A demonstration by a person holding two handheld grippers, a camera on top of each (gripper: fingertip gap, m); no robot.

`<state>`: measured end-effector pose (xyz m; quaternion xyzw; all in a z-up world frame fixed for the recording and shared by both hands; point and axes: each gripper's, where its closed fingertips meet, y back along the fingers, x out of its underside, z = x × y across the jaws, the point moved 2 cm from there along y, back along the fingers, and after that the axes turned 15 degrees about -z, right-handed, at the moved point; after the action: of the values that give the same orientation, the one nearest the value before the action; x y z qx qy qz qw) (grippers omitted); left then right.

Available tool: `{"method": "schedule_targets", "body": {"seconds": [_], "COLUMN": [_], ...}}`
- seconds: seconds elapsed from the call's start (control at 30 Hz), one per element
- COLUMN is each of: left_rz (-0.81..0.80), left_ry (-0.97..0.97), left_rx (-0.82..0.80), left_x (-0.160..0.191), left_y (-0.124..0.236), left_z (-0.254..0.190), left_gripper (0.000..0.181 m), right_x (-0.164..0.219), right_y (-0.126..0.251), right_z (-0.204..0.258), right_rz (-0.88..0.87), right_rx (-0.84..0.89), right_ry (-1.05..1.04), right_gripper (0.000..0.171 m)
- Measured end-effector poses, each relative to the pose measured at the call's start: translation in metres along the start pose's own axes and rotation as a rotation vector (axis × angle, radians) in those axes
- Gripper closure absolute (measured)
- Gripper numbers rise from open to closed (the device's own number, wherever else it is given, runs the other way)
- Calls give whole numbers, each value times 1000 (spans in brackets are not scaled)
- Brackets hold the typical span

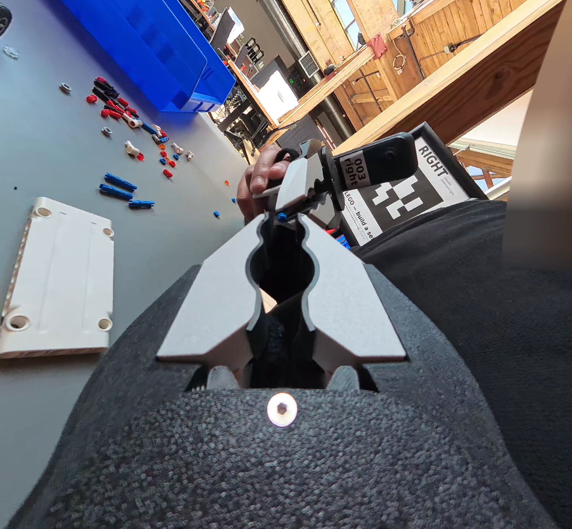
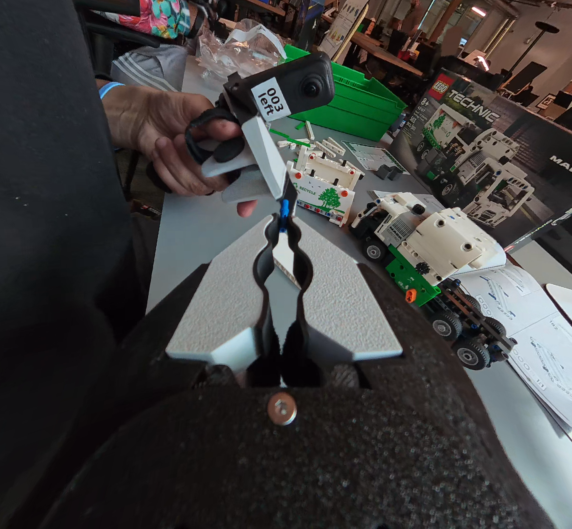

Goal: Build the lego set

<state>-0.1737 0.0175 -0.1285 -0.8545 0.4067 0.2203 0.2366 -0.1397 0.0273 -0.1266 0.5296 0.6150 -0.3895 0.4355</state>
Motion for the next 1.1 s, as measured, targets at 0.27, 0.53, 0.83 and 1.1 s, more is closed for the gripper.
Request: {"method": "schedule_targets", "body": {"seconds": [0.27, 0.53, 0.83, 1.1], "left_rz": [-11, 6, -47, -41], "left_ry": [26, 47, 278, 300], "left_rx": [-11, 16, 146, 151], "left_x": [-2, 2, 4, 6], "left_y": [2, 3, -3, -4], "left_z": [3, 0, -11, -12], "left_gripper": [180, 180, 180, 180], "right_x": [0, -3, -11, -11], "right_y": [-3, -2, -3, -2], "right_z": [3, 3, 6, 6], "right_rz": [-3, -22, -92, -83], "right_rx": [14, 13, 45, 61], "right_ry": [37, 23, 97, 173], "right_gripper": [168, 168, 164, 166]}}
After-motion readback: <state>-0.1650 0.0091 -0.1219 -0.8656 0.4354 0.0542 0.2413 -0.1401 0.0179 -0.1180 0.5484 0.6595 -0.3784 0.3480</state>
